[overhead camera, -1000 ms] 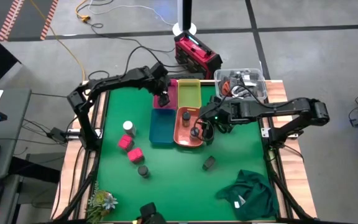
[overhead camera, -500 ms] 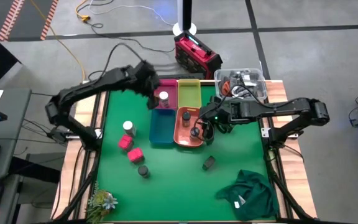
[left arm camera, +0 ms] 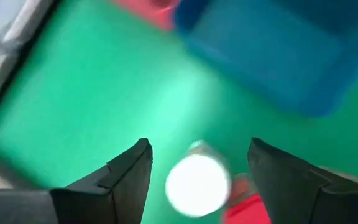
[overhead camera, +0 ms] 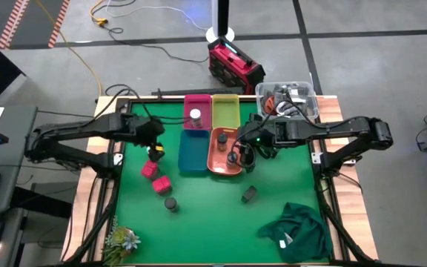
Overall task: Sort spices by type
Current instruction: Put the white seasoning bottle into the pink tray
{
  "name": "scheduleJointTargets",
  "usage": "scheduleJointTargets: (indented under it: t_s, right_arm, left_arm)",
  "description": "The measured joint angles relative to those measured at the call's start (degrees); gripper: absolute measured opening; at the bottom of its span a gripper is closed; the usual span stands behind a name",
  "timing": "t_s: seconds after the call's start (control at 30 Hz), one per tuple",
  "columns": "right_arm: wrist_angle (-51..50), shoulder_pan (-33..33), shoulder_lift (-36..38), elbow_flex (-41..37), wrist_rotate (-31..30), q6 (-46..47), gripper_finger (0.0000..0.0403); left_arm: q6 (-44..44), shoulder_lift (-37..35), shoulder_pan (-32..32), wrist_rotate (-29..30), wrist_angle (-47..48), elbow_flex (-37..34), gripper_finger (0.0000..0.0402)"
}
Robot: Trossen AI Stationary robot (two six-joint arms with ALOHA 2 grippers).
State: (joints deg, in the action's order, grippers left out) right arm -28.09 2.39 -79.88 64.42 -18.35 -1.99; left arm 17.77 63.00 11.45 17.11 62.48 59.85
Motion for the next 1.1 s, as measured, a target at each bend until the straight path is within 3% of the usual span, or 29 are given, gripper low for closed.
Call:
scheduleJointTargets:
  t_s: [0.1,0.33,0.6,1.1]
  right_arm:
    - [1.07,0.0,0.0,0.0,0.0,-0.19,0.0276]
    - [0.96,0.0,-0.02,0.0,0.0,-0.18,0.0276]
    - [0.96,0.0,-0.02,0.0,0.01,-0.91,0.0276]
    - [1.07,0.0,-0.02,0.0,0.02,-1.12,0.0276]
  left_arm:
    - [2.01,-0.2,-0.36,4.17,2.06,-0.06,0.0254]
    - [3.2,-0.15,-1.13,4.34,-1.77,-5.1,0.0254]
    - [5.61,-1.53,0.23,-1.85,-6.98,-11.06,0.0254]
    - [8.49,-1.56,2.44,-6.46,-9.23,-16.41,0.0254]
